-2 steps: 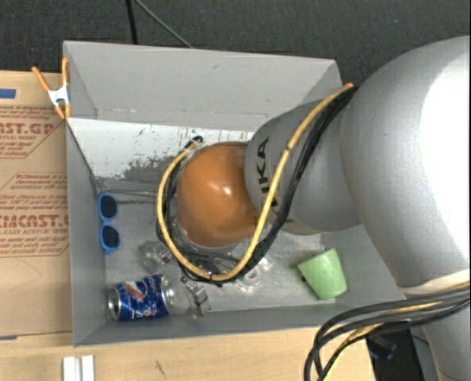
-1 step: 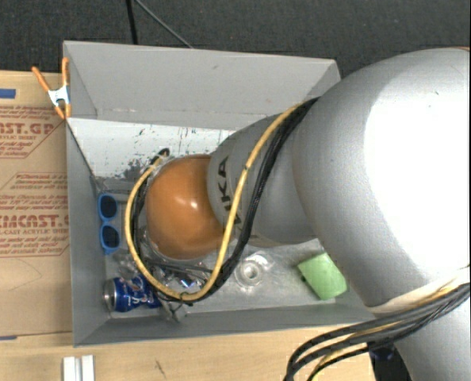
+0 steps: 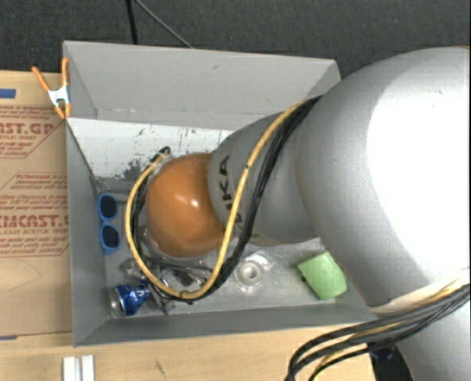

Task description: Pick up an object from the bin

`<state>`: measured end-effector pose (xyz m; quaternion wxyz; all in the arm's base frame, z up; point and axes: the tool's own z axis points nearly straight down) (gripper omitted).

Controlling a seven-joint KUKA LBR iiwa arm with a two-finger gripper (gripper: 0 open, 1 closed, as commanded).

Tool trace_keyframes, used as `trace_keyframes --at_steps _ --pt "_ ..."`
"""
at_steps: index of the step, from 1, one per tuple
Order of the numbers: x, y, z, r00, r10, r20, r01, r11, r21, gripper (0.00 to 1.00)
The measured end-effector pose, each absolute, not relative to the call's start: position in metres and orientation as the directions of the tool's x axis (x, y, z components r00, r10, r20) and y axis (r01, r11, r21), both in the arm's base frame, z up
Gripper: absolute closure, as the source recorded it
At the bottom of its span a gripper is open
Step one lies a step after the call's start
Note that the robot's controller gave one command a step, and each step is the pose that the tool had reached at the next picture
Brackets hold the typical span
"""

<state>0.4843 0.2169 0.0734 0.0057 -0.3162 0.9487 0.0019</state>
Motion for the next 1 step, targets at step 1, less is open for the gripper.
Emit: trace_keyframes --at_steps 1 --pt "0.4971 0.2385 0.0937 -0.784 -0.620 -0.006 -0.621 0.784 0.000 1.00"
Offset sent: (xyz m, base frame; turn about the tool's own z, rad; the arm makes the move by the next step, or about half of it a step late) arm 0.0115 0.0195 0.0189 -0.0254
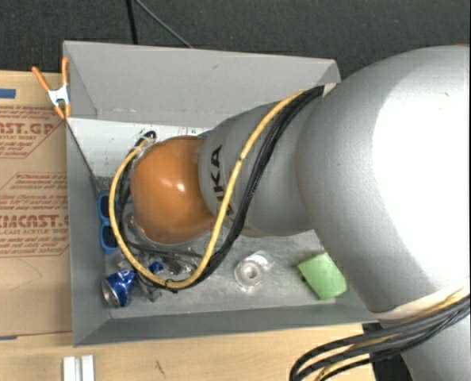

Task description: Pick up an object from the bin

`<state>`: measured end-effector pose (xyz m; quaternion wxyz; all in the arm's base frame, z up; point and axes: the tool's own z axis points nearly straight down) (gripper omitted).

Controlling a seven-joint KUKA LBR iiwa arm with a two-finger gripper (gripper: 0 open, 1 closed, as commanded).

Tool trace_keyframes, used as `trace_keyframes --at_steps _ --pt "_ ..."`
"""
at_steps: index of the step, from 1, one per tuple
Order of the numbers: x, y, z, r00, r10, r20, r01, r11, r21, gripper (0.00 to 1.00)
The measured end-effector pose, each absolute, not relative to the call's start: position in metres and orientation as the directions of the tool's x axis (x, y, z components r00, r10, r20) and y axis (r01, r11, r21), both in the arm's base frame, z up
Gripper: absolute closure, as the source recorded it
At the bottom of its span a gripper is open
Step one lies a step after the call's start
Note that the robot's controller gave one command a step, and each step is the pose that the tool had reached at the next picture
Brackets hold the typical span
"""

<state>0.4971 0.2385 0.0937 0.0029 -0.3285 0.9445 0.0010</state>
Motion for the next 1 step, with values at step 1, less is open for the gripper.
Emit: trace_keyframes --at_steps 1 --pt "0.5085 0.2457 0.2182 -0.780 -0.626 -0.012 -0.626 0.780 -0.002 1.00"
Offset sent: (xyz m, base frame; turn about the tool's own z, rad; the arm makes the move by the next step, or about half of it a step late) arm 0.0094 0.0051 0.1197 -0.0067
